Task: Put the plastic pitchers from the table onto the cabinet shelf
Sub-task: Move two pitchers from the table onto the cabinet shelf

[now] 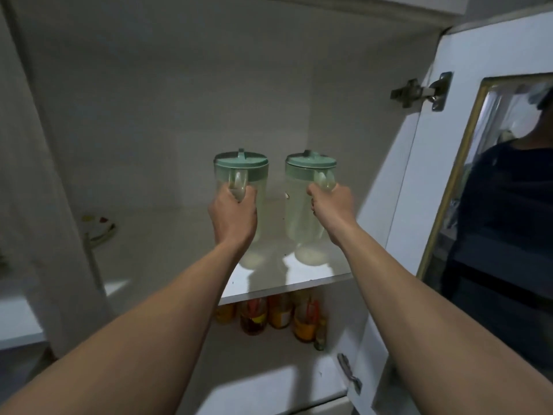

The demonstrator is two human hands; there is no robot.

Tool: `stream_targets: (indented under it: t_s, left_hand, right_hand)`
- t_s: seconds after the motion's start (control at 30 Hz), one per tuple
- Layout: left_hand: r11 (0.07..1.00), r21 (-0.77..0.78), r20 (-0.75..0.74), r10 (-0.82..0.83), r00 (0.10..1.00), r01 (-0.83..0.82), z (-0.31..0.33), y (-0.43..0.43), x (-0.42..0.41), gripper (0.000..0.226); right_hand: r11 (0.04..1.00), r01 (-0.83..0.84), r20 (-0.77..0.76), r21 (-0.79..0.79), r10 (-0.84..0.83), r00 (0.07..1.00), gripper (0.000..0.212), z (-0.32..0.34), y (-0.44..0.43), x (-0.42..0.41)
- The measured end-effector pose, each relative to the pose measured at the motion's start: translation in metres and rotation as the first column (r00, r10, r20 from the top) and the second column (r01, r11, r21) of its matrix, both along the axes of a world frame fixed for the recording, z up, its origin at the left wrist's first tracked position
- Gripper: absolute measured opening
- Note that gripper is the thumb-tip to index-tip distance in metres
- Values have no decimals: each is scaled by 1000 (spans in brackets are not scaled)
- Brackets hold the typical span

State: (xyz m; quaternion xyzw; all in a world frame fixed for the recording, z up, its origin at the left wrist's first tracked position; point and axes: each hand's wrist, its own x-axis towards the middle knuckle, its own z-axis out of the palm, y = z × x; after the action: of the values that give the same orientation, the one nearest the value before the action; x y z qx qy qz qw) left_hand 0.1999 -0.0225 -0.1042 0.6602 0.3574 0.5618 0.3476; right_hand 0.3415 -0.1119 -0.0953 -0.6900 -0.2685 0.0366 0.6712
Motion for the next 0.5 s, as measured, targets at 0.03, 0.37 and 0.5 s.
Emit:
stream_targets:
  t_s: [0.03,0.37,0.5]
  left_hand:
    - [1000,1,1,5,1000,-5,-2,9,9,18]
    - [991,19,-162,137,977,-136,-43,125,128,29]
    - [994,27,-95,107,990,-105,-58,160,164,28]
  right_hand:
    - [1000,7,7,-7,-7,1000,16,-2,9,9]
    - [993,-1,49,-114,7,999,19,-40,131,131]
    - [998,-12,12,-67,12,1000,17,-57,170,161]
